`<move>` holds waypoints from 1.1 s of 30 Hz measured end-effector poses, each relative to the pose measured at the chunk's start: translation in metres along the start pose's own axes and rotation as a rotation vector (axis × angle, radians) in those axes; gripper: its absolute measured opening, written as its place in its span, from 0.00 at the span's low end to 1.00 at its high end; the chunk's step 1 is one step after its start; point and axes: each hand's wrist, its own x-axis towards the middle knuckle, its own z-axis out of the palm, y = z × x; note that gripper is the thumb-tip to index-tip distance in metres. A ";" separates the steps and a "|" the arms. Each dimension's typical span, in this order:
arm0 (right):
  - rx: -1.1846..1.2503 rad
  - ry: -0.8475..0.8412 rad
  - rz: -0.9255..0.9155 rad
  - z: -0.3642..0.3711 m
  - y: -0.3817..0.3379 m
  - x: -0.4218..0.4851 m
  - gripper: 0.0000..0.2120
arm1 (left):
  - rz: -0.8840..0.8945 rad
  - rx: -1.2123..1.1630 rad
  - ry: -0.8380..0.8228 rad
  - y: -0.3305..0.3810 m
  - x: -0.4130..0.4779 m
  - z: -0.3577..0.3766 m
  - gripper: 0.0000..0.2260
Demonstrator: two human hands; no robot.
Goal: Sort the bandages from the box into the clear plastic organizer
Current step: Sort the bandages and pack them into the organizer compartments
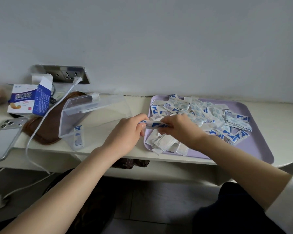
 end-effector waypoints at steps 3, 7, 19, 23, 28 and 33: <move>-0.087 0.018 -0.148 0.012 -0.015 -0.006 0.08 | 0.042 0.189 0.021 -0.003 -0.012 -0.013 0.07; -0.053 0.132 -0.264 0.028 -0.035 -0.008 0.10 | 0.135 0.383 0.100 -0.008 -0.027 -0.035 0.03; -0.134 0.224 -0.322 0.035 -0.133 0.041 0.29 | 0.204 0.485 0.384 -0.043 -0.045 -0.105 0.08; -0.037 0.217 -0.169 0.036 -0.150 0.077 0.26 | 0.081 0.457 0.389 -0.077 -0.051 -0.121 0.14; -0.081 0.078 0.033 0.057 -0.154 0.126 0.15 | -0.120 0.549 0.156 -0.116 -0.058 -0.128 0.13; -0.194 -0.159 0.150 0.091 -0.164 0.150 0.11 | -0.179 0.603 0.026 -0.129 -0.060 -0.129 0.18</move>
